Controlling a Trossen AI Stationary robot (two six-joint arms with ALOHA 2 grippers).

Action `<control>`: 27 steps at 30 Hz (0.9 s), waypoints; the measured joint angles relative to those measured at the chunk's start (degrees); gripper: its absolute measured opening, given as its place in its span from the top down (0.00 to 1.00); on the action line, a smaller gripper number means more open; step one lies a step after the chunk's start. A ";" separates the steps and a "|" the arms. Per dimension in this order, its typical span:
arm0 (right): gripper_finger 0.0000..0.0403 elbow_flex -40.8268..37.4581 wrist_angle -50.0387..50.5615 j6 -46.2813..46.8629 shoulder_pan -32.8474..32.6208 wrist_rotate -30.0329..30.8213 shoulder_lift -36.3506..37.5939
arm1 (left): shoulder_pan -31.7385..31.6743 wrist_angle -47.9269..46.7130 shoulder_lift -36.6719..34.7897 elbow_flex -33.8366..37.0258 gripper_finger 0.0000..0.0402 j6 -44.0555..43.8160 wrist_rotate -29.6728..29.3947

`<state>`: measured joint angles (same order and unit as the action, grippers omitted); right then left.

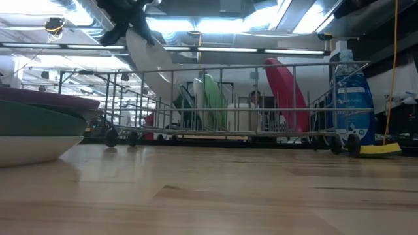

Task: Sort dishes
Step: Put the blue patterned plate in the dish rack

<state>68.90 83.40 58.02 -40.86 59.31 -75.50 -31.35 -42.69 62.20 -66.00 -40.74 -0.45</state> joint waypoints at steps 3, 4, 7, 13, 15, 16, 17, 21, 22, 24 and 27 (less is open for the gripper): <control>0.55 0.00 -0.25 0.00 0.00 0.02 0.00 | -0.02 -1.58 0.74 -0.02 0.93 -0.77 -0.15; 0.55 0.00 -0.66 -0.01 0.00 0.02 0.00 | -0.02 -2.14 1.29 -0.02 0.93 -1.16 -0.08; 0.55 0.00 -1.11 -0.02 0.00 0.00 0.00 | 0.02 -2.09 2.99 0.02 0.93 -1.49 -0.06; 0.55 0.00 -1.14 -0.02 0.00 0.00 0.00 | -0.04 -1.32 7.70 0.00 0.88 -2.40 -0.50; 0.55 0.00 -1.16 -0.02 0.00 0.00 0.00 | -0.02 -1.01 9.13 -0.04 0.86 -2.61 -0.43; 0.55 0.00 -1.26 -0.02 0.00 -0.07 0.00 | -0.02 -0.66 9.83 -0.07 0.86 -2.72 -0.45; 0.55 0.00 -1.46 -0.02 0.00 -0.46 0.00 | -0.02 -0.48 10.53 -0.24 0.85 -2.35 -0.48; 0.55 0.00 -3.61 -0.76 0.01 -3.83 0.00 | -0.03 -1.32 12.31 -0.13 0.85 0.16 0.02; 0.55 0.00 -4.55 -1.83 0.01 -4.98 0.00 | 0.00 -1.39 12.39 -0.11 0.84 1.28 0.01; 0.55 0.00 -7.23 -4.75 0.01 -7.15 0.07 | 0.00 -1.47 12.41 -0.09 0.84 3.49 0.05; 0.55 0.00 -13.15 -10.96 0.10 -10.81 0.81 | -0.05 -1.47 11.89 -0.07 0.83 6.67 0.09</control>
<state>68.90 70.24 47.06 -40.76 48.50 -74.70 -31.41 -44.16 74.09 -66.07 -34.07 -0.36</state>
